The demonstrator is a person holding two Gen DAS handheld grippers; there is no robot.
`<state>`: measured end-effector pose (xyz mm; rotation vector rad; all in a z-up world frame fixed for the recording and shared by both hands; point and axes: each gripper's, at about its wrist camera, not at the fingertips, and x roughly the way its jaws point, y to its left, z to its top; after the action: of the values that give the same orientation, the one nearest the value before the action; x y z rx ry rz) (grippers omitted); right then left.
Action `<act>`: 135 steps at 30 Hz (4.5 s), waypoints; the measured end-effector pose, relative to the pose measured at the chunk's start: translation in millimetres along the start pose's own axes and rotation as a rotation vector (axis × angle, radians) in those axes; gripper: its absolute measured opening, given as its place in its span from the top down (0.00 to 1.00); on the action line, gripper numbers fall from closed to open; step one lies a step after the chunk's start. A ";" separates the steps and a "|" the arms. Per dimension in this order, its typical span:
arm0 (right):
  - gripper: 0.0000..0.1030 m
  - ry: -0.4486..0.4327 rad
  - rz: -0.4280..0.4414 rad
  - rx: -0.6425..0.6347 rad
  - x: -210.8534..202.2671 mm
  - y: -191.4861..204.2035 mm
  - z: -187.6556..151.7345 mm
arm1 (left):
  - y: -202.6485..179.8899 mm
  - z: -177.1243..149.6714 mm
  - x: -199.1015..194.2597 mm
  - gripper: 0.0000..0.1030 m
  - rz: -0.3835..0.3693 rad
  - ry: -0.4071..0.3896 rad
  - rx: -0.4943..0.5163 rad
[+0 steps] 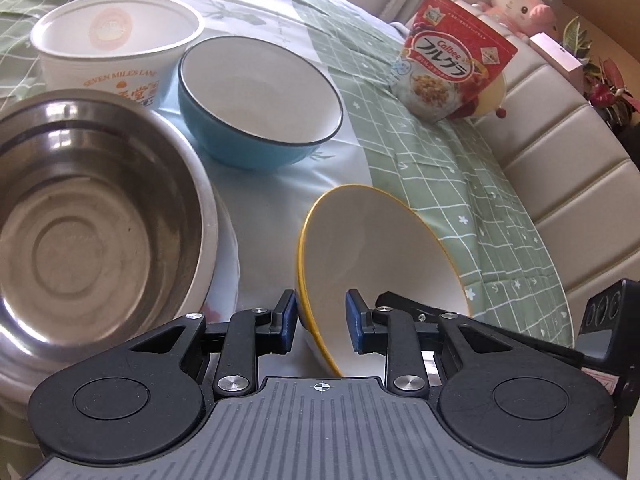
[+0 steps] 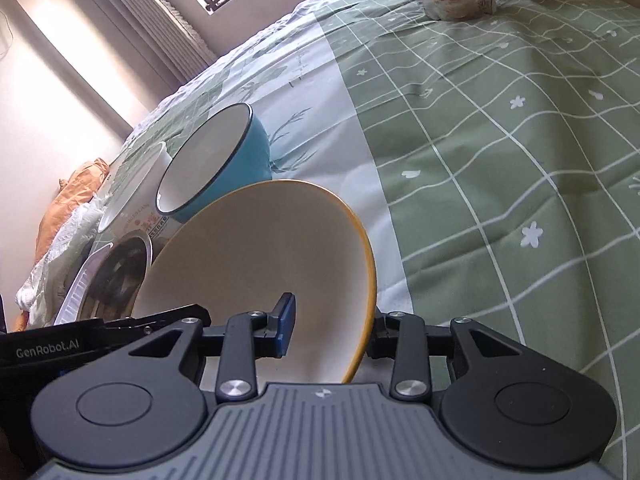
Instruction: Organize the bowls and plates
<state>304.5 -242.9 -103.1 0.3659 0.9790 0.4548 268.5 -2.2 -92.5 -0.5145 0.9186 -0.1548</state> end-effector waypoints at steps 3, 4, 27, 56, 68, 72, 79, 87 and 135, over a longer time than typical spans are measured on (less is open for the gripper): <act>0.66 -0.024 -0.007 0.019 -8.0 -3.8 -0.7 | -4.9 -1.8 -5.4 0.72 -0.003 0.003 0.015; 0.66 -0.028 -0.007 0.022 -9.9 -4.6 -0.1 | -5.9 -2.0 -7.8 0.72 -0.002 0.002 0.017; 0.67 -0.083 -0.046 -0.059 -25.4 7.7 6.7 | 2.9 3.7 -29.4 0.77 0.026 -0.043 -0.032; 0.23 0.117 -0.095 -0.198 89.4 76.4 154.6 | 67.3 132.7 22.2 0.69 0.138 -0.054 -0.147; 0.66 0.246 -0.022 -0.176 127.7 73.4 143.6 | 49.7 135.7 33.2 0.65 0.166 -0.053 -0.062; 0.66 0.186 -0.089 -0.192 103.6 59.3 140.6 | 22.5 127.2 36.3 0.65 0.141 -0.026 0.018; 0.66 0.161 -0.124 -0.135 75.8 18.9 137.2 | -22.8 111.2 62.4 0.64 0.131 0.043 0.173; 0.65 0.161 -0.066 -0.086 84.0 3.9 139.1 | -26.3 118.0 72.9 0.64 0.140 0.046 0.180; 0.60 0.136 -0.037 -0.136 -23.2 59.4 81.5 | -34.9 69.3 -16.1 0.62 -0.015 0.039 0.066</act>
<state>351.1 -212.2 -16.0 0.1961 1.0792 0.5146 316.6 -2.2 -29.5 -0.4581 0.9451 -0.2085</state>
